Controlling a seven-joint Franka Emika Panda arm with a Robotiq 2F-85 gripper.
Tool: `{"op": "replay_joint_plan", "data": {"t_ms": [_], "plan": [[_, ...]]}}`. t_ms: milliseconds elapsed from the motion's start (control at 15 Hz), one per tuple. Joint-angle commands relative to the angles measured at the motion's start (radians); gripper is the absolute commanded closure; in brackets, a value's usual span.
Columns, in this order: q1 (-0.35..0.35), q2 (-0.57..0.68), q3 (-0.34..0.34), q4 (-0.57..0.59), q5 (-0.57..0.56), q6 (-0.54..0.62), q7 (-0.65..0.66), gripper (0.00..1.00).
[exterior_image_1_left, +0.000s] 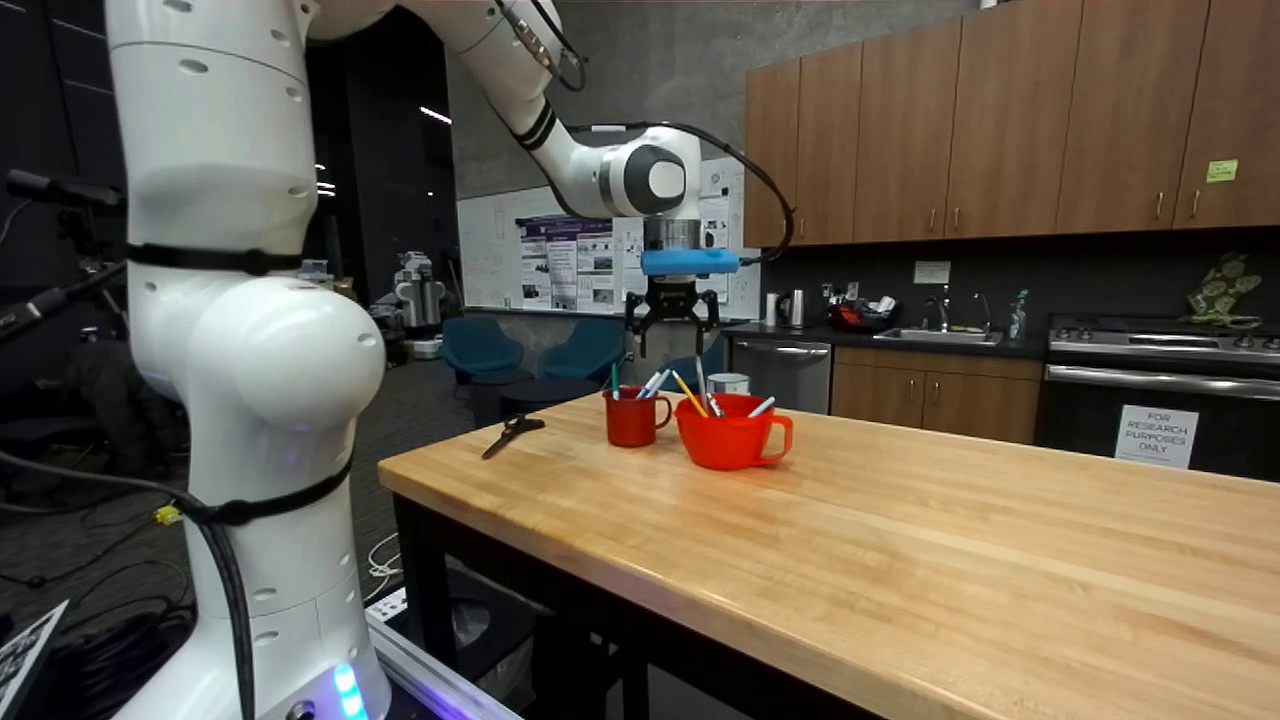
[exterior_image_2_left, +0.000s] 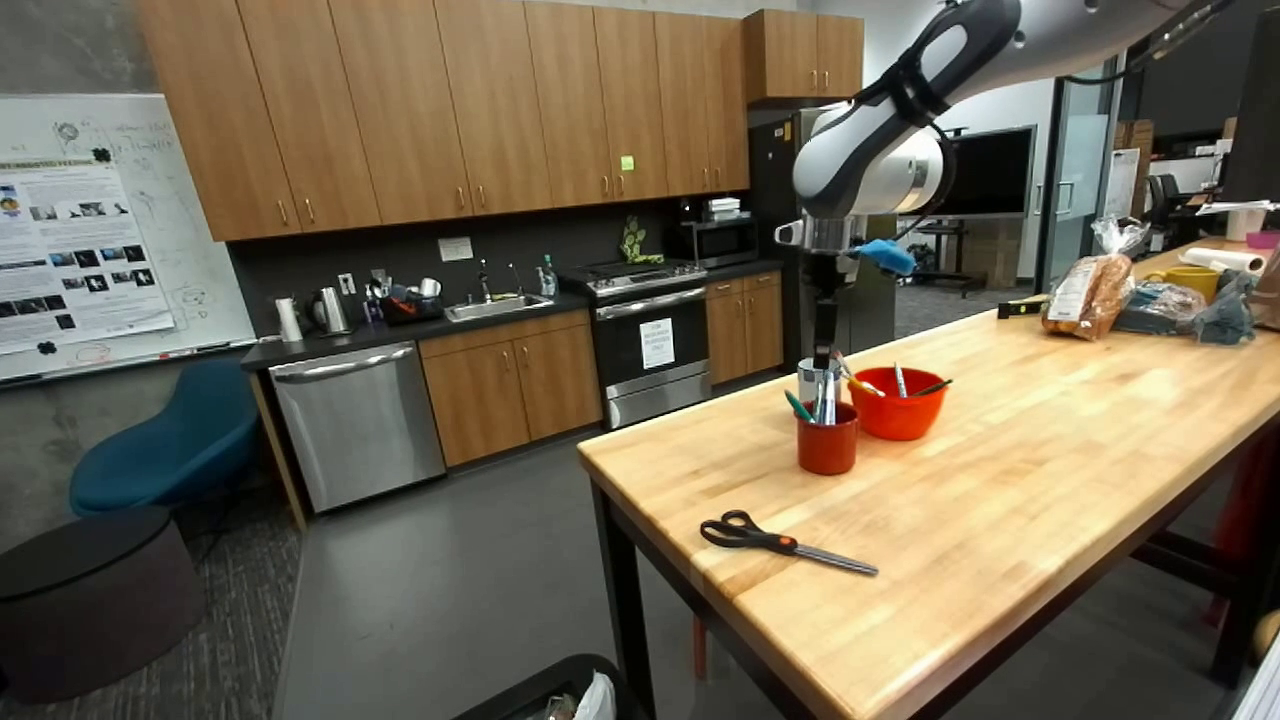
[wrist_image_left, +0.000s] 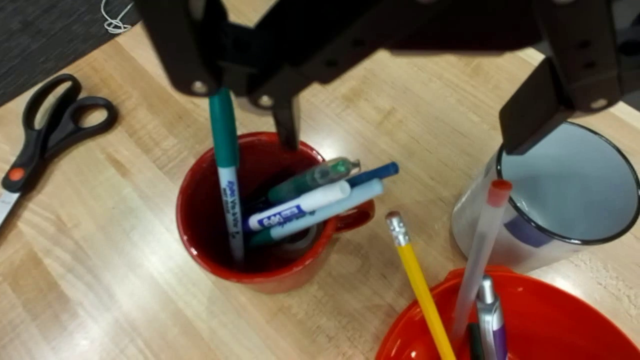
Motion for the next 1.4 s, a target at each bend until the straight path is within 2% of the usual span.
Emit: {"op": "replay_joint_plan", "data": {"t_ms": [0, 467, 667, 733, 867, 1133, 1333], "plan": [[-0.029, 0.049, 0.013, 0.067, 0.011, -0.054, -0.033, 0.0], [-0.05, 0.098, 0.024, 0.112, 0.012, -0.102, -0.041, 0.01], [-0.055, 0.109, 0.028, 0.123, 0.013, -0.117, -0.042, 0.09], [-0.057, 0.113, 0.03, 0.125, 0.013, -0.121, -0.042, 0.17], [-0.058, 0.115, 0.034, 0.127, 0.012, -0.128, -0.042, 0.41], [-0.057, 0.11, 0.039, 0.131, 0.011, -0.14, -0.043, 0.75], [-0.057, 0.099, 0.042, 0.12, 0.013, -0.141, -0.051, 0.96]]}}
